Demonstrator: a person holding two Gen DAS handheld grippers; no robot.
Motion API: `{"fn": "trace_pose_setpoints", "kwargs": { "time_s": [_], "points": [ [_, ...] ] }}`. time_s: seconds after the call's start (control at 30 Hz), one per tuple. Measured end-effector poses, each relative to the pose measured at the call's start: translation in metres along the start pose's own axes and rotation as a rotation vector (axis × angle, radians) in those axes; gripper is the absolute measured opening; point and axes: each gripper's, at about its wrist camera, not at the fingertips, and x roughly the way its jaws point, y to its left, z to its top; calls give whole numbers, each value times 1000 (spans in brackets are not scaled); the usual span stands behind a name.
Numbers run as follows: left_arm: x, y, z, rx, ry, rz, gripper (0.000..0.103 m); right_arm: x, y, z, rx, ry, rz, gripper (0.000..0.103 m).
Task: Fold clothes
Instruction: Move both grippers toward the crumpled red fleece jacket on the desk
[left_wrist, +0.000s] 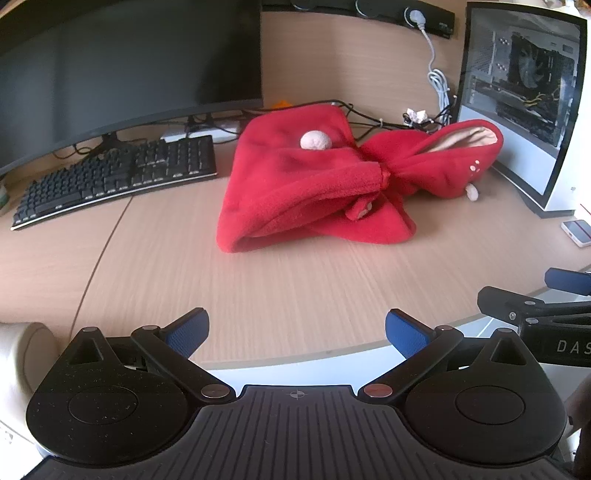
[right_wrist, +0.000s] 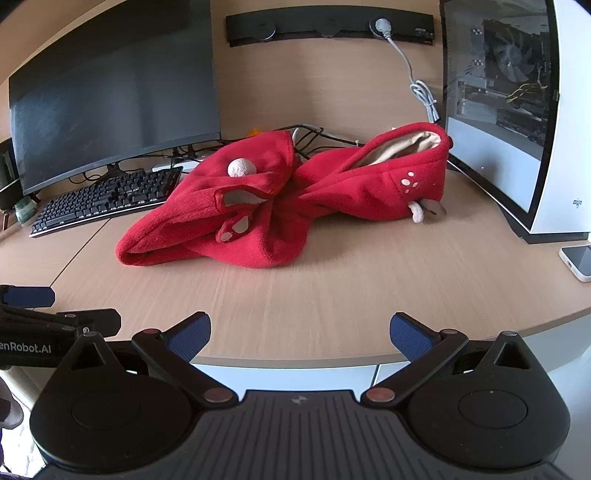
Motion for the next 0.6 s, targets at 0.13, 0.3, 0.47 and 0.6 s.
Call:
{"fn": "trace_pose_setpoints", "kwargs": {
  "time_s": [0.13,0.3,0.47,0.6],
  "points": [
    [2,-1,0,-4,6,-6,103,3,-5,1,14,17,-11,103],
    [7,-1,4,-11,11,-36,103,5,-11,8,47,18,-23,103],
    [5,3,9,-37,-5,-70,103,-1,-15,13,72,13,-34,103],
    [3,11,12,-82,-18,-92,103,-5,-11,21,57,-33,-35,103]
  ]
}}
